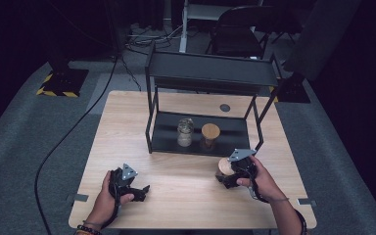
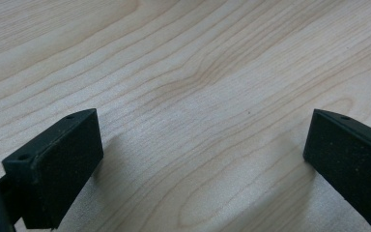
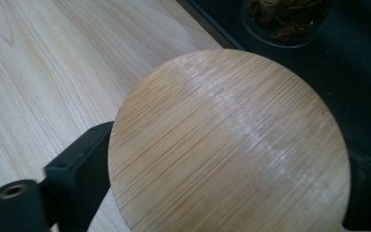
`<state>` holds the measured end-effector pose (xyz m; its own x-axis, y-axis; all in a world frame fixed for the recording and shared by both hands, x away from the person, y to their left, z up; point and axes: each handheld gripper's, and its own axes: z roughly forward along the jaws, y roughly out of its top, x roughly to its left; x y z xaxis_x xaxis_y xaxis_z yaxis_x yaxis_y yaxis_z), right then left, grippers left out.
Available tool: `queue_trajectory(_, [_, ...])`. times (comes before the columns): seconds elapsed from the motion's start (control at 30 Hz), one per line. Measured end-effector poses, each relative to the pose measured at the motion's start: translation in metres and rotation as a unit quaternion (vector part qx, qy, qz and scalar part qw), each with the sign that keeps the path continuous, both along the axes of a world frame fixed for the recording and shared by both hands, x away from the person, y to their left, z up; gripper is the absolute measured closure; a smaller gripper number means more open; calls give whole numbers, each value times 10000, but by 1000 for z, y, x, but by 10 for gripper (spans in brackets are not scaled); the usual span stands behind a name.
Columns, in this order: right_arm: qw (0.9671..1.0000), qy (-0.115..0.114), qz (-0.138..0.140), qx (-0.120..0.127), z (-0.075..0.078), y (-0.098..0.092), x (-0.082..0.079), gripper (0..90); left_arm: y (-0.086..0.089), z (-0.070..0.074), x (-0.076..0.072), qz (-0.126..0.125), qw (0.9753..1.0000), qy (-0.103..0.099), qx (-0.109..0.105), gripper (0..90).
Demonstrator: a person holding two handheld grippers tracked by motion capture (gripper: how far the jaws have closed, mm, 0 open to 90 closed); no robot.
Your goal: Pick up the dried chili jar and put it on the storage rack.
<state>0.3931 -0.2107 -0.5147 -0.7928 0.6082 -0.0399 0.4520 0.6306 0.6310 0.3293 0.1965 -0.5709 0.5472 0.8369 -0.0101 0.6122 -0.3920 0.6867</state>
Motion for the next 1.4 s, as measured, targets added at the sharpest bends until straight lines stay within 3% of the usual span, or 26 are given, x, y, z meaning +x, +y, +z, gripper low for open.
queue_trajectory(0.2, [9999,7,-147,12,-3,-1,1,246,0,0,0,-16,10000,-9,5,0])
queue_trajectory(1.4, [9997,49,-211,71,0,-4,0,251,0,0,0,-21,10000,-7,6,0])
